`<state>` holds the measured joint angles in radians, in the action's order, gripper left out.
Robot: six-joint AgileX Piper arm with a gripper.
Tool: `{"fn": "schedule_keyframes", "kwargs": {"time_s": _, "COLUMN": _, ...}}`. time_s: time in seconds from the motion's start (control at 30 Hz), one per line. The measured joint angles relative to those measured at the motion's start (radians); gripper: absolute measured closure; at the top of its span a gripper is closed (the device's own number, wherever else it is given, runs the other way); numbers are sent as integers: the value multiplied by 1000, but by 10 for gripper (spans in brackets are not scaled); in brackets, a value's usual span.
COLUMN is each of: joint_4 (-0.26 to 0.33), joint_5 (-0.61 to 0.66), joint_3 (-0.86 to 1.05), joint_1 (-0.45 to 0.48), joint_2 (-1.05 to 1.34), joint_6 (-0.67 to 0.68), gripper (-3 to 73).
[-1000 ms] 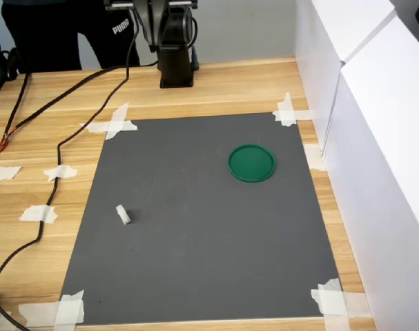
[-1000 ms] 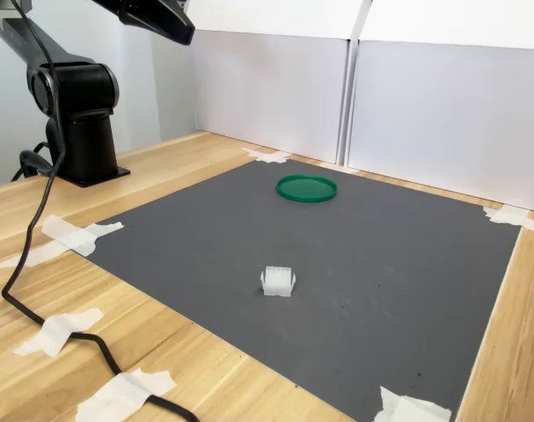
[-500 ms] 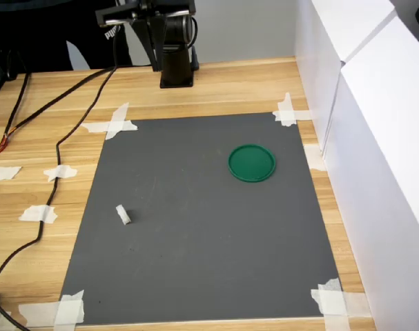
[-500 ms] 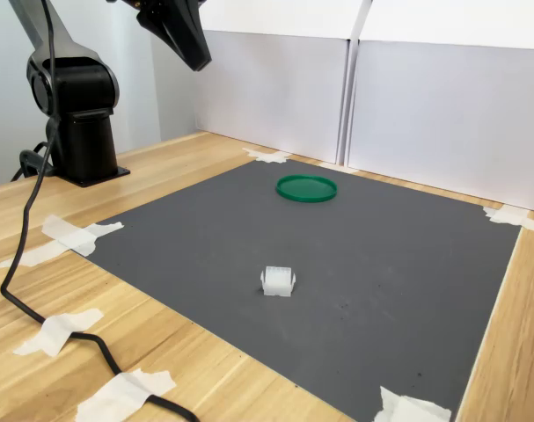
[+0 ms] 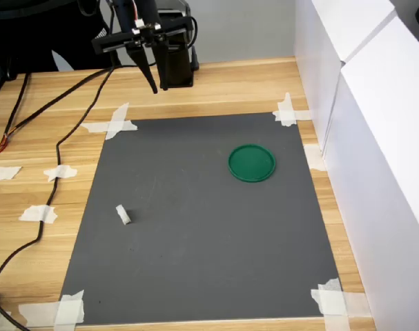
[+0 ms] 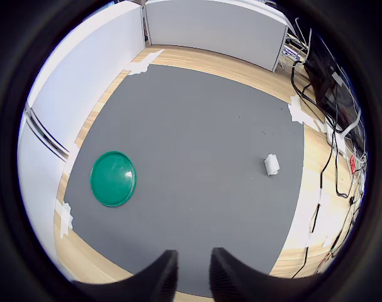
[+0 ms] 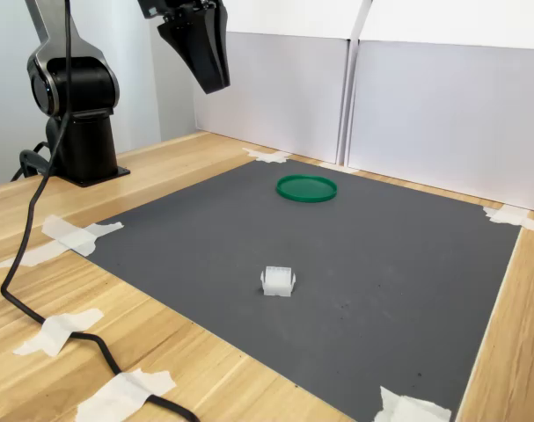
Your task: Grasp a white terminal and put it on the green lid.
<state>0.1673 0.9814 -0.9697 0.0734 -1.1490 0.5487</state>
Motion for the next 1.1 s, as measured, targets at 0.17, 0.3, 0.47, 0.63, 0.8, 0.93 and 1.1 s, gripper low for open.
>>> {"fn": "schedule_keyframes", "kwargs": {"time_s": 0.17, "joint_4": -52, "joint_5": 12, "joint_3": -81, "joint_1": 0, "joint_2": -77, "joint_6": 7, "gripper": 129}}
{"fn": "schedule_keyframes", "kwargs": {"time_s": 0.3, "joint_4": -70, "joint_5": 83, "joint_3": -160, "joint_1": 0, "joint_2": -147, "joint_6": 22, "gripper": 11}}
{"fn": "schedule_keyframes", "kwargs": {"time_s": 0.47, "joint_4": -86, "joint_5": 168, "joint_3": -279, "joint_1": 0, "joint_2": -237, "joint_6": 71, "gripper": -19}}
{"fn": "schedule_keyframes", "kwargs": {"time_s": 0.63, "joint_4": -139, "joint_5": 207, "joint_3": -383, "joint_1": 0, "joint_2": -332, "joint_6": 103, "gripper": -20}}
{"fn": "schedule_keyframes", "kwargs": {"time_s": 0.8, "joint_4": -154, "joint_5": 205, "joint_3": -447, "joint_1": 31, "joint_2": -412, "joint_6": 173, "gripper": -20}}
{"fn": "schedule_keyframes", "kwargs": {"time_s": 0.93, "joint_4": -106, "joint_5": 175, "joint_3": -454, "joint_1": 111, "joint_2": -459, "joint_6": 277, "gripper": -16}}
{"fn": "schedule_keyframes", "kwargs": {"time_s": 1.1, "joint_4": -102, "joint_5": 143, "joint_3": -457, "joint_1": 164, "joint_2": -519, "joint_6": 380, "gripper": -8}}
